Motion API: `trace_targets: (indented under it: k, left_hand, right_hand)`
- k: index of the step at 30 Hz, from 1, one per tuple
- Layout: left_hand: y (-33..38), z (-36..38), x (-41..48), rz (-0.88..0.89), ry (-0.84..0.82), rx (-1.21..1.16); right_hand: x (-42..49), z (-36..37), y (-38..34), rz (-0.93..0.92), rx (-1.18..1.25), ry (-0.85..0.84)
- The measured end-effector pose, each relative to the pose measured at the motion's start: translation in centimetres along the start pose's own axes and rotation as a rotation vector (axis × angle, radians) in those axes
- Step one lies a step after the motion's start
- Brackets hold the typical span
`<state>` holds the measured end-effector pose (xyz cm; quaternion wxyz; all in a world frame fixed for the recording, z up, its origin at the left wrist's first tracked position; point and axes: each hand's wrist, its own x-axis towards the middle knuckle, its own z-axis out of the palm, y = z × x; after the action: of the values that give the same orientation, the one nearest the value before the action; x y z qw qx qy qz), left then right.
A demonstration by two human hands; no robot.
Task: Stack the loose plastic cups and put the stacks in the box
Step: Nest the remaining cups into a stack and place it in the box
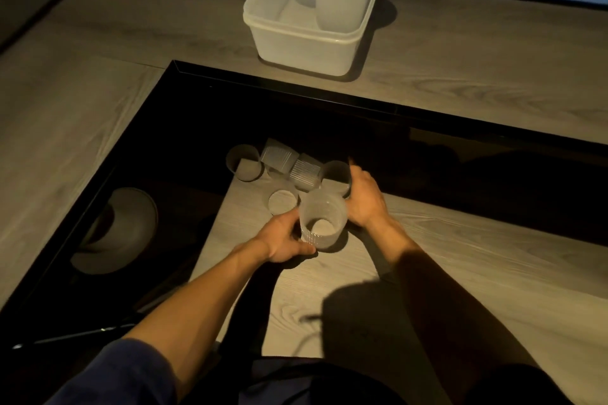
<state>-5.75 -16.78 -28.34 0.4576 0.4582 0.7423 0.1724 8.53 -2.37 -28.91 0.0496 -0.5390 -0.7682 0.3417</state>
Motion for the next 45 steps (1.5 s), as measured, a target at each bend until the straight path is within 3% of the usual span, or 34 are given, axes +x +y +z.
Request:
trace_targets:
  k: [7,12,15,20,27,32,36,39,45]
  left_hand:
    - [-1.0,-0.9,-0.7,-0.041,0.002,0.004]
    - [-1.1,-0.6,-1.3,-0.054,0.025,-0.016]
    - [-1.0,-0.2,-1.7,-0.059,0.051,-0.042]
    - [-1.1,0.0,-2.5,-0.089,0.107,-0.040]
    - [-1.0,-0.1,-3.3,-0.108,0.121,0.021]
    - [-1.3,-0.2,-3.4,-0.134,0.113,0.012]
    - [-1.2,-0.1,-3.4,-0.125,0.106,0.007]
    - [-1.3,0.0,-3.4,-0.117,0.107,0.010]
    - [-1.4,0.2,-3.7,-0.148,0.094,-0.005]
  right_hand:
    - [-1.2,0.2,-0.4,0.052,0.077,0.138]
    - [-5.4,-2.4,-2.1,0.033,0.412,0.269]
    - [-8.8,-3.9,-3.4,-0.110,0.576,0.278]
    - [-11.1,-5.0,-3.7,-0.400,0.398,0.322]
    - [-10.1,-5.6,-2.7,-0.393,0.301,-0.001]
    - [-10.2,-5.5,-2.4,-0.291,0.331,0.081]
    - [-10.7,-6.7,-3.5,-0.382,0.416,0.185]
    - [-11.5,-7.1,-4.8,-0.476,0.394,0.100]
    - [-12.0,-5.6,-5.5,-0.564,0.100,-0.101]
